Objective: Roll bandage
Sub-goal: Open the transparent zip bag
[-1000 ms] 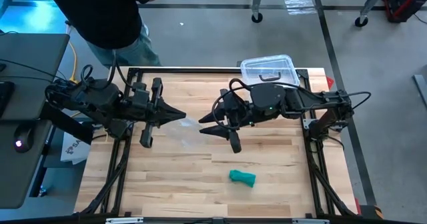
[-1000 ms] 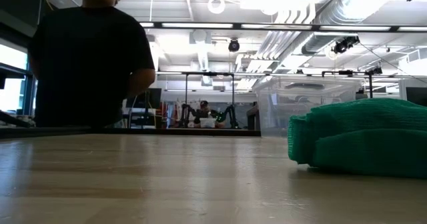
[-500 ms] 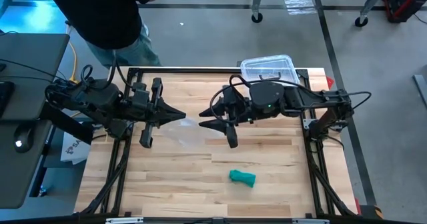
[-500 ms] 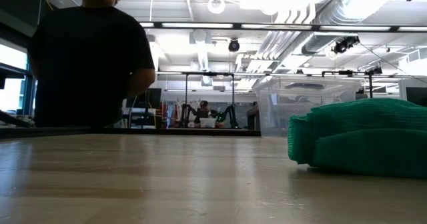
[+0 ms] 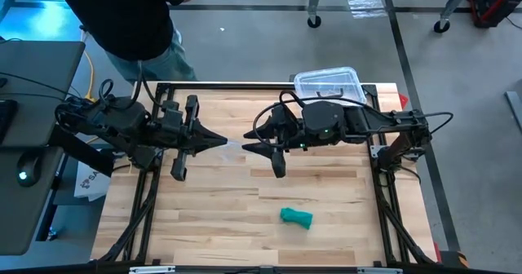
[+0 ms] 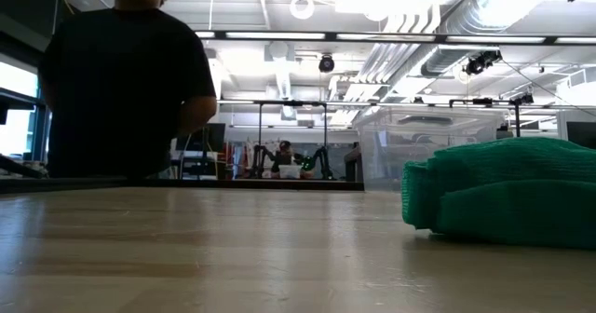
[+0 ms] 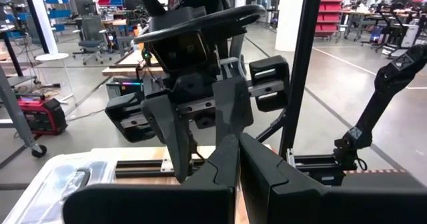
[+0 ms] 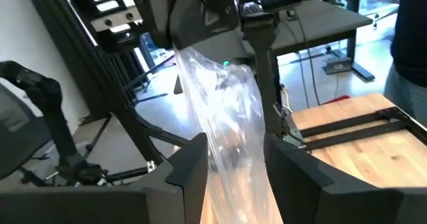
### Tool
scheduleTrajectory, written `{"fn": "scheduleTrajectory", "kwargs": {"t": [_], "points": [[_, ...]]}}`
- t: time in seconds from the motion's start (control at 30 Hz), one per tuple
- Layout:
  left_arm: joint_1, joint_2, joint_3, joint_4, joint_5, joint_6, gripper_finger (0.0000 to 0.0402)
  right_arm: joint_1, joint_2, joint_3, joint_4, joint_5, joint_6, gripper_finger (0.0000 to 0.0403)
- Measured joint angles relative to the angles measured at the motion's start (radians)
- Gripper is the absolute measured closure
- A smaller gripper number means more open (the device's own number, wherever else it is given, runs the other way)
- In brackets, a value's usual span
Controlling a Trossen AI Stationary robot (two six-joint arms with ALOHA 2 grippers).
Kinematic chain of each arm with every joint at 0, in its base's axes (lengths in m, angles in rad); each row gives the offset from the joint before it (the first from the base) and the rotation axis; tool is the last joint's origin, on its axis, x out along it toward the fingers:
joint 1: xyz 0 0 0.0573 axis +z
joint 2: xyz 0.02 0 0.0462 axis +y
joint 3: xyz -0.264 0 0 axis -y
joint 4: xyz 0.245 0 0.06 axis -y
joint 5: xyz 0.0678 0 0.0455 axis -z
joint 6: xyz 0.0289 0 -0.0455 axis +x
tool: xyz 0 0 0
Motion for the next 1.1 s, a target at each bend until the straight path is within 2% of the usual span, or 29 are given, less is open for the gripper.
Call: {"fn": "scheduleTrajectory", "kwargs": {"t": [0.3, 0.47, 0.57, 0.63, 0.73, 0.77, 0.83, 0.9, 1.0, 1.03, 1.07, 1.1], "points": [[0.000, 0.000, 0.000, 0.001, 0.000, -0.001, 0.0401, 0.000, 0.000, 0.000, -0.029, 0.038, -0.032, 0.0274], [0.000, 0.013, 0.000, 0.022, 0.001, -0.018, 0.0401, 0.000, 0.001, 0.000, -0.029, 0.019, -0.148, 0.0331], [0.007, 0.037, 0.000, 0.030, -0.012, -0.007, 0.0401, 0.000, 0.013, 0.000, -0.033, -0.058, -0.218, 0.0380], [0.022, 0.055, 0.000, 0.026, -0.056, -0.006, 0.0400, 0.000, 0.028, 0.000, -0.048, -0.129, -0.209, 0.0396], [0.080, 0.071, 0.000, -0.004, -0.060, -0.026, 0.0380, 0.000, 0.042, 0.000, -0.143, -0.142, -0.138, 0.0400], [0.103, 0.072, 0.000, -0.020, -0.050, -0.043, 0.0370, 0.000, 0.044, 0.000, -0.200, -0.126, -0.113, 0.0401], [0.145, 0.062, 0.000, -0.064, -0.020, -0.088, 0.0344, -0.003, 0.047, 0.000, -0.322, -0.028, -0.049, 0.0402], [0.175, 0.042, 0.000, -0.124, 0.007, -0.134, 0.0317, -0.016, 0.047, 0.000, -0.474, 0.127, 0.075, 0.0403], [0.207, 0.013, 0.000, -0.232, 0.002, -0.178, 0.0282, -0.029, 0.040, 0.000, -0.732, 0.407, 0.396, 0.0403], [0.213, 0.008, 0.000, -0.263, -0.002, -0.193, 0.0272, -0.029, 0.035, 0.000, -0.775, 0.450, 0.461, 0.0403], [0.219, 0.005, 0.000, -0.286, -0.003, -0.210, 0.0264, -0.027, 0.031, 0.000, -0.771, 0.442, 0.473, 0.0403], [0.225, 0.005, 0.000, -0.300, -0.004, -0.228, 0.0258, -0.023, 0.027, 0.000, -0.726, 0.382, 0.427, 0.0403]]}}
